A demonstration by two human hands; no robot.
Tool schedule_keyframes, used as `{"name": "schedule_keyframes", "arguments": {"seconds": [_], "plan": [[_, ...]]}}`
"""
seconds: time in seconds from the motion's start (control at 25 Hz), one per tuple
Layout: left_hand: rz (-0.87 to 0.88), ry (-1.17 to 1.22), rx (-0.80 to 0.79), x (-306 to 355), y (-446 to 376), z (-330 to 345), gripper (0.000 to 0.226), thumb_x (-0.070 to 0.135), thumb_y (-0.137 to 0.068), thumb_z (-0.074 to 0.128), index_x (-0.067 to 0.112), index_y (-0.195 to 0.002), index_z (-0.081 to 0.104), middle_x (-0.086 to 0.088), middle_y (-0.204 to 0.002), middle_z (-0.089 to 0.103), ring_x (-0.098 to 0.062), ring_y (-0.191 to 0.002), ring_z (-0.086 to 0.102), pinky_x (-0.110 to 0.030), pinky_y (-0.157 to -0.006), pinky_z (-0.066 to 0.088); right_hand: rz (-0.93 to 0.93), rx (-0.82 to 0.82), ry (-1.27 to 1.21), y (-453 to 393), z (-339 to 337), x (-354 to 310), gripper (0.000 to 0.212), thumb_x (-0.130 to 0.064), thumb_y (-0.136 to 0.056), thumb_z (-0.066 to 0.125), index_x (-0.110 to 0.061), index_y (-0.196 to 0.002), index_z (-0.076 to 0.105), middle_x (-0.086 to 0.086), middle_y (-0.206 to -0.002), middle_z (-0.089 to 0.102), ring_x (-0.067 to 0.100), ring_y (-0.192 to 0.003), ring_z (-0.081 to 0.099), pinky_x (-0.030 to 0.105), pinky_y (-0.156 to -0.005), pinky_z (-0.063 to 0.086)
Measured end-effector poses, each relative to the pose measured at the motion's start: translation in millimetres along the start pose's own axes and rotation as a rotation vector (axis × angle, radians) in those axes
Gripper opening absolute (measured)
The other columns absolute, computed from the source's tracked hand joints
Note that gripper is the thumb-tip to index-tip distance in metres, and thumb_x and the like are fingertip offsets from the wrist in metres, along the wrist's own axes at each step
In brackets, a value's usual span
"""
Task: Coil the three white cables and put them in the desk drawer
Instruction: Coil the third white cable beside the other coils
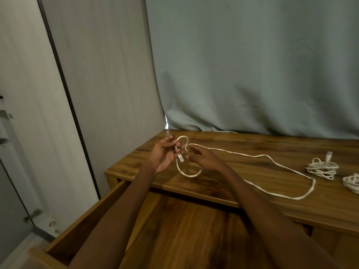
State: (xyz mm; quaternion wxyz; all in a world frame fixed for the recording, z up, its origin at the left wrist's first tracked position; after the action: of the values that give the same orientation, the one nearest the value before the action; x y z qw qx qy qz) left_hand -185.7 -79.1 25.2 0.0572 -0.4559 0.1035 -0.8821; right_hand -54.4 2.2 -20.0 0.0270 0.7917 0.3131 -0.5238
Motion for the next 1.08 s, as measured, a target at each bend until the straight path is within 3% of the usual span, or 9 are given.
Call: {"name": "schedule_keyframes", "arguments": {"seconds": [0.12,0.2,0.32,0.44,0.6,0.68,0.76,0.92,1.08], "plan": [[0.0,0.022,-0.046,8,8,-2,0.017,-0.005,-0.084,0.048,0.012,-0.09,0.05,-0.01,-0.067,0.057,-0.018,-0.05,0.054,-0.034,-0.059,0.053,-0.031,-0.032,-0.111,-12,24,0,0.072,-0.06,-0.068,0.08,-0.028,-0.128,0.061,-0.009,-0.124,0.069,0.006,-0.116,0.063,0.041,-0.103,0.051],[0.002,0.044,-0.086,13,14,0,0.017,-0.005,-0.085,0.046,0.011,-0.089,0.051,-0.009,-0.067,0.055,-0.018,-0.052,0.054,-0.033,-0.057,0.052,-0.064,-0.068,-0.097,-13,35,-13,0.056,-0.062,-0.074,0.076,-0.031,-0.119,0.067,-0.01,-0.115,0.073,0.006,-0.11,0.066,0.037,-0.099,0.052],[-0.001,0.073,-0.117,21,22,-2,0.017,-0.004,-0.087,0.044,0.011,-0.089,0.052,-0.008,-0.067,0.05,-0.018,-0.052,0.047,-0.03,-0.052,0.048,-0.163,0.033,-0.005,-12,31,-39,0.02,-0.043,-0.093,0.061,-0.028,-0.099,0.074,-0.003,-0.101,0.076,0.013,-0.094,0.069,0.036,-0.085,0.051],[-0.048,-0.006,-0.086,25,27,-14,0.018,-0.003,-0.086,0.043,0.01,-0.093,0.053,-0.008,-0.064,0.046,-0.015,-0.046,0.039,-0.027,-0.047,0.039,-0.191,0.229,-0.108,-14,5,-37,0.017,-0.027,-0.097,0.059,-0.03,-0.087,0.072,0.0,-0.09,0.075,0.019,-0.087,0.069,0.042,-0.085,0.053],[-0.196,-0.369,0.017,15,28,-28,0.019,0.014,-0.093,0.048,0.004,-0.105,0.059,-0.005,-0.056,0.041,-0.013,-0.045,0.033,-0.025,-0.045,0.028,-0.164,0.395,-0.034,-12,-35,-32,0.016,-0.036,-0.096,0.062,-0.037,-0.104,0.075,-0.003,-0.072,0.07,0.016,-0.065,0.068,0.035,-0.066,0.053],[-0.327,-0.57,-0.086,2,30,-22,0.039,0.036,-0.1,0.047,0.002,-0.099,0.066,-0.002,-0.052,0.035,-0.012,-0.047,0.03,-0.025,-0.048,0.028,-0.274,0.432,0.268,-7,-46,-50,0.028,-0.045,-0.097,0.057,-0.039,-0.121,0.07,-0.008,-0.075,0.064,0.012,-0.068,0.062,0.034,-0.063,0.046],[-0.399,-0.49,-0.247,-10,34,-4,0.051,0.044,-0.102,0.043,0.003,-0.08,0.064,0.001,-0.048,0.027,-0.012,-0.047,0.025,-0.026,-0.049,0.027,-0.354,0.435,0.553,-4,-46,-67,0.035,-0.051,-0.098,0.05,-0.041,-0.128,0.064,-0.009,-0.084,0.065,0.012,-0.075,0.06,0.031,-0.061,0.04],[-0.208,-0.074,-0.36,-2,25,36,0.049,0.031,-0.103,0.042,0.012,-0.058,0.045,0.002,-0.044,0.019,-0.012,-0.045,0.017,-0.028,-0.05,0.019,-0.512,0.334,0.75,-6,-23,-75,0.039,-0.055,-0.098,0.041,-0.04,-0.122,0.067,-0.003,-0.11,0.074,0.021,-0.095,0.069,0.031,-0.071,0.046],[0.231,0.251,-0.082,33,2,33,0.044,0.025,-0.099,0.044,0.014,-0.056,0.043,0.003,-0.041,0.025,-0.012,-0.043,0.022,-0.028,-0.05,0.023,-0.536,0.154,0.773,0,13,-66,0.027,-0.041,-0.1,0.049,-0.03,-0.117,0.066,0.003,-0.116,0.072,0.028,-0.104,0.067,0.036,-0.078,0.051]]}}
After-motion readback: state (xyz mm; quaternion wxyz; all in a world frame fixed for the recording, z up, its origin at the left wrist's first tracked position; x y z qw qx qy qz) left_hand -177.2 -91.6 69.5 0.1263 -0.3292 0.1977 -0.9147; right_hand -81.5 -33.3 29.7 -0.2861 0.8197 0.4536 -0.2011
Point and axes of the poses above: each hand's wrist, its own y-axis away from the middle knuckle, its own z-axis out of the palm, x = y × z, the point moved 7 cm from there along -y, towards the middle knuckle
